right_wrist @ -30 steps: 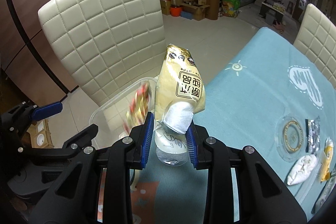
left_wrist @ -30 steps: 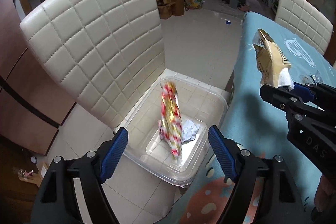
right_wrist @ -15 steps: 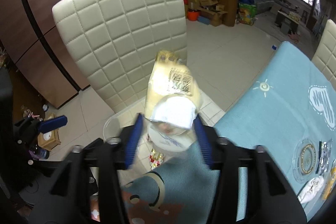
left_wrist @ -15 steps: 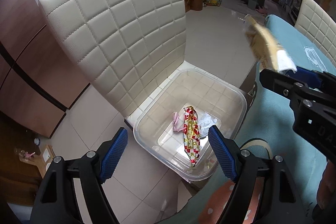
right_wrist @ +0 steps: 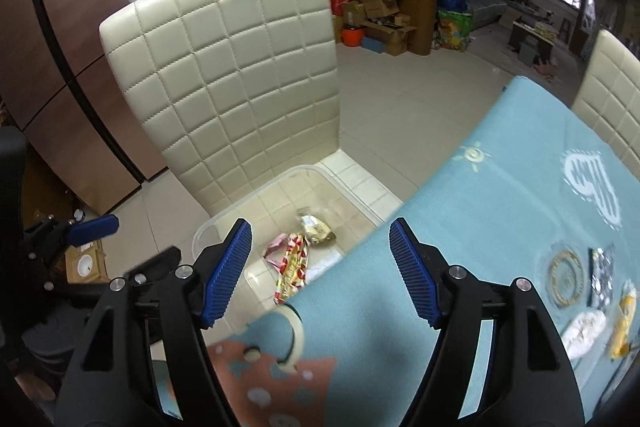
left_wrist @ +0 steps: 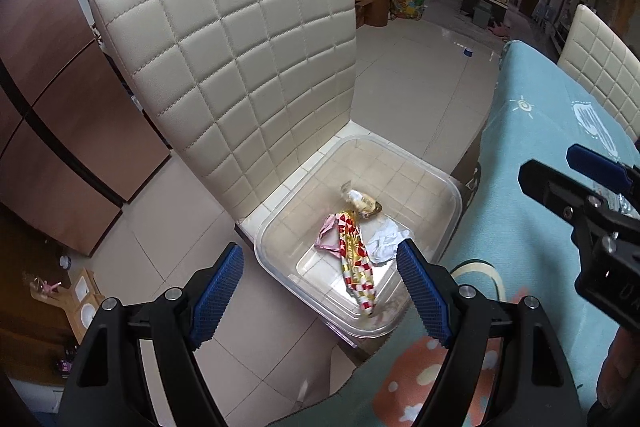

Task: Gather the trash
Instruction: 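Drop the yellow bread bag from the right gripper into the bin, then grasp the clear plastic tray with the left gripper while the right grasps the blue-white carton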

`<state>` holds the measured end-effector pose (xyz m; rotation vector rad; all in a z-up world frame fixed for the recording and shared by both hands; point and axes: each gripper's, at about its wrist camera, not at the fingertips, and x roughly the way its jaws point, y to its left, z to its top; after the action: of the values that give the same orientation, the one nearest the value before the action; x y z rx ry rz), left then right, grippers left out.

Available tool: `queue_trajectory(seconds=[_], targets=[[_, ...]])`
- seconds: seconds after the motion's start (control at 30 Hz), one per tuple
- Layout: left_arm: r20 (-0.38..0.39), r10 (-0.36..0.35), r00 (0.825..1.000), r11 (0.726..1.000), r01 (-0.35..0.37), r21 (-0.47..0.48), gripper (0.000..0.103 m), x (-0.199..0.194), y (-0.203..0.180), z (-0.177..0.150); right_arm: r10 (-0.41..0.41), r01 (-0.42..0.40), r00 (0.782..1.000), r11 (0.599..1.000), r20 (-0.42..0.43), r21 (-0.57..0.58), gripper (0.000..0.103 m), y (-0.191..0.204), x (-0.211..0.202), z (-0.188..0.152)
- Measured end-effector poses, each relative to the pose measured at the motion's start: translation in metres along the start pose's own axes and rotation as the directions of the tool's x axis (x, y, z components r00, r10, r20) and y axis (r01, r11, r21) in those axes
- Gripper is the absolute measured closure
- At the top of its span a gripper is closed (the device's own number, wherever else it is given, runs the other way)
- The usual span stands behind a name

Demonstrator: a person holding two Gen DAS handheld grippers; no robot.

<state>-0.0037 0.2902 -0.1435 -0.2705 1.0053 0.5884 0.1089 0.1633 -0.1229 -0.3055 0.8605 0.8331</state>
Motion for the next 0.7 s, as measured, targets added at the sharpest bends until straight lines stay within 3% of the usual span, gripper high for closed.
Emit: queue_trajectory(seconds=[0.23,0.4,0.57,0.7], targets=[[0.029,-0.059,0.998,0.995,0.057,0.078,0.026,-0.022,-0.031,0.000,-0.085,0.083,0.996,0.993,0.021,0.085,0.030,-0.033,-0.041,-0.026],[0.045,-0.133,0.990,0.976,0.123,0.181,0.026,-0.040,-0.075,-0.008,-0.165,0.158,0.986,0.972,0.024,0.175,0.030,-0.063,-0.074,-0.056],[0.031,-0.227,0.973,0.928,0.206,0.311,0.026,-0.056,-0.133,-0.024,-0.270,0.257,0.963,0.925,0.009,0.281,0.030,-0.102,-0.113,-0.098],[0.005,-0.291,0.957,0.877,0.265,0.402,0.026,-0.069,-0.178,-0.039,-0.359,0.340,0.933,0.859,-0.024,0.382,0.030,-0.138,-0.147,-0.137]])
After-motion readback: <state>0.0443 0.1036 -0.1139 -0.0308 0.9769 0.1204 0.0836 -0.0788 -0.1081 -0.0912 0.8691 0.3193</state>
